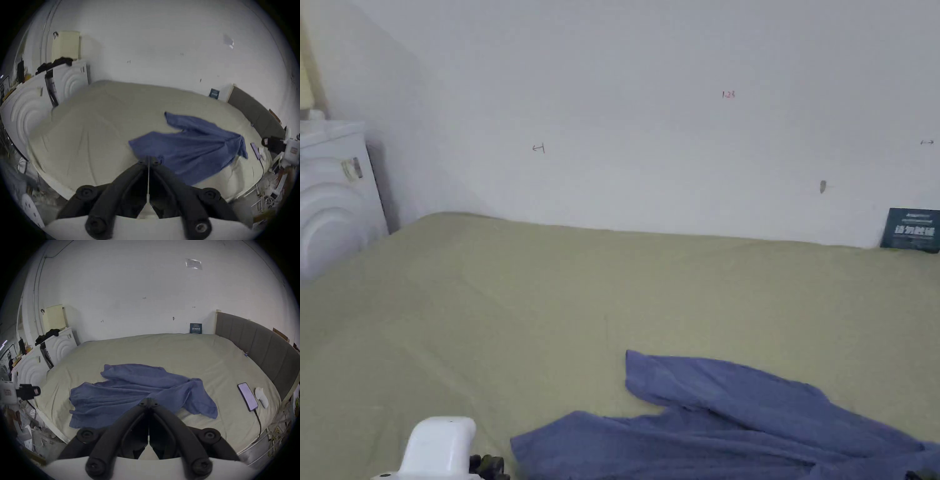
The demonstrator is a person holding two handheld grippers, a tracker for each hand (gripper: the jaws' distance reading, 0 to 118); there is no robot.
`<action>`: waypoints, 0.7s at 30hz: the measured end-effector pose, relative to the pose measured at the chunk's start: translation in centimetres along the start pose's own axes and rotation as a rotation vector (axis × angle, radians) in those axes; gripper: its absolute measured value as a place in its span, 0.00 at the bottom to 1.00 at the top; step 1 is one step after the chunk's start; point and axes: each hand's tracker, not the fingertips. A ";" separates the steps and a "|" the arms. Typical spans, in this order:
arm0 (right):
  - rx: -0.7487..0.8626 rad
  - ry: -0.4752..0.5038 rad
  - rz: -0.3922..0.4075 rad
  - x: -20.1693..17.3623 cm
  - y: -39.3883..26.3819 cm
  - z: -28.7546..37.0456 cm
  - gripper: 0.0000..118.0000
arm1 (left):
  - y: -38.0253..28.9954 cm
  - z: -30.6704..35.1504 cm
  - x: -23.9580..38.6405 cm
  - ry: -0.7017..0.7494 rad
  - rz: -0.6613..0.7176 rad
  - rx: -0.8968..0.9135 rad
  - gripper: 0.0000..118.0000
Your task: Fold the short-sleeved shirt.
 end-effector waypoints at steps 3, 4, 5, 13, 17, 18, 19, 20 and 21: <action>-0.002 0.001 0.002 -0.1 0.0 -0.1 0.02 | 0.9 -1.4 -1.1 -0.007 0.069 0.009 0.00; 0.001 0.002 0.000 0.0 0.2 -0.1 0.02 | 1.6 -2.0 -1.4 -0.031 0.080 0.002 0.00; 0.002 0.003 -0.003 0.1 0.4 -0.2 0.02 | 2.5 -3.0 -1.8 -0.031 0.080 -0.005 0.00; -0.029 -0.038 -0.062 2.4 0.5 -2.5 0.08 | 9.1 -17.8 -4.4 -0.094 0.164 -0.294 1.00; -0.074 -0.067 -0.054 3.7 0.2 -3.7 0.10 | 9.5 -24.0 -3.6 -0.062 0.078 -0.420 0.99; -0.079 -0.073 -0.055 4.0 0.1 -3.9 0.10 | 9.4 -25.1 -3.5 -0.055 0.069 -0.433 0.99; -0.085 -0.081 -0.063 4.5 0.1 -4.1 0.10 | 9.2 -26.3 -3.3 -0.051 0.072 -0.451 0.98; -0.088 -0.090 -0.077 4.9 0.1 -4.3 0.10 | 8.7 -26.7 -2.8 -0.058 0.074 -0.471 0.92; -0.089 -0.092 -0.097 5.3 0.1 -4.3 0.09 | 8.4 -27.3 -2.6 -0.065 0.086 -0.489 0.81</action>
